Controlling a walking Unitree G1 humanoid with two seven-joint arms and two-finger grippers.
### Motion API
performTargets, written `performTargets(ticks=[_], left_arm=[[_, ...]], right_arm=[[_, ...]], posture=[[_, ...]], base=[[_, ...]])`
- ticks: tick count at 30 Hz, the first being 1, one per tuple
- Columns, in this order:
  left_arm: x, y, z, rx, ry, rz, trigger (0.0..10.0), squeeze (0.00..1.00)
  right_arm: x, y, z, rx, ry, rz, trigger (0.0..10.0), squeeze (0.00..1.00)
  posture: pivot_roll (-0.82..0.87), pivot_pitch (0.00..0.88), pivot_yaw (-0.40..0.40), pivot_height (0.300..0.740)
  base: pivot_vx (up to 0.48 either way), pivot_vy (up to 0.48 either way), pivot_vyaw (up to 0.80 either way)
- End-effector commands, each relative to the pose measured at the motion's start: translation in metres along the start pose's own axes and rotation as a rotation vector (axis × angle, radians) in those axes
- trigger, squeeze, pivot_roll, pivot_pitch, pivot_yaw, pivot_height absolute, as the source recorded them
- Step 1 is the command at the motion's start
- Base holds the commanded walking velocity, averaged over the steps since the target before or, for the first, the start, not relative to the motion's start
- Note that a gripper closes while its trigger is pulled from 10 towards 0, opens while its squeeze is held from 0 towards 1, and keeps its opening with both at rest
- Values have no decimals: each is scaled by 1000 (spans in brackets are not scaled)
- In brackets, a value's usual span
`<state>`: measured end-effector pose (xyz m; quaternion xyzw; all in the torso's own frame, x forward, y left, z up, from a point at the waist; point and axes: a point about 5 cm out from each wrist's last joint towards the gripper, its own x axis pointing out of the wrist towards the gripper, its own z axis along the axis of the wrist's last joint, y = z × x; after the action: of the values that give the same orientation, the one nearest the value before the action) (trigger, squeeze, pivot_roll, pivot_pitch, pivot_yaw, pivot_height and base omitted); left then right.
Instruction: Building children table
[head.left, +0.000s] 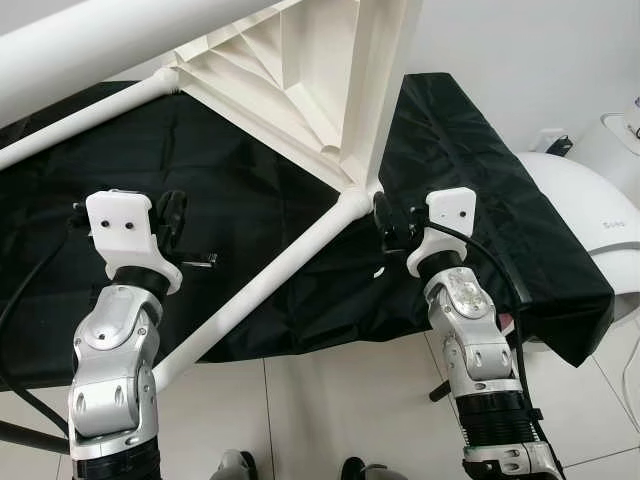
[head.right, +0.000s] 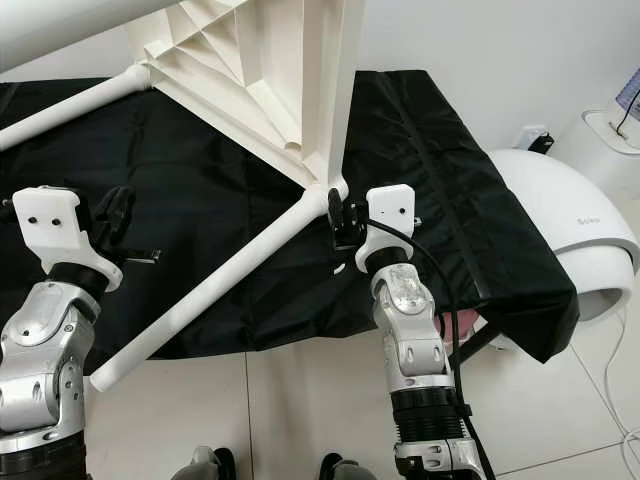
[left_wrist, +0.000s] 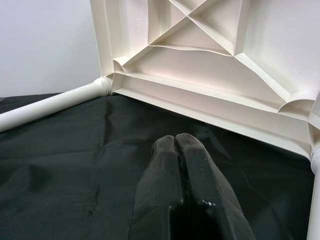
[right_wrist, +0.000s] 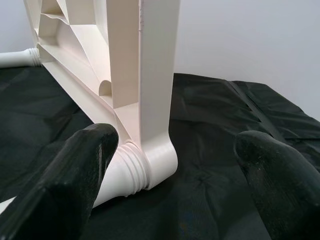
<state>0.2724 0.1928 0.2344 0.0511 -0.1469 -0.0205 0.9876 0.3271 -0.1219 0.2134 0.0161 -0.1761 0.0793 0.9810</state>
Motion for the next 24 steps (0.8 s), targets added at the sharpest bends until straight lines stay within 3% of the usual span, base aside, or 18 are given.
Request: performTargets(ticks=[1, 24], left_arm=[[0, 5, 5, 14, -21, 107, 10000, 0], [1, 6, 7, 17, -24, 92, 10000, 0]], right_arm=[[0, 1, 3, 0, -9, 6, 10000, 0], [1, -1, 4, -3, -12, 0, 10000, 0]], posture=[[25, 142, -42, 740], [29, 135, -34, 740]], base=[[0, 0, 0], [0, 0, 0]])
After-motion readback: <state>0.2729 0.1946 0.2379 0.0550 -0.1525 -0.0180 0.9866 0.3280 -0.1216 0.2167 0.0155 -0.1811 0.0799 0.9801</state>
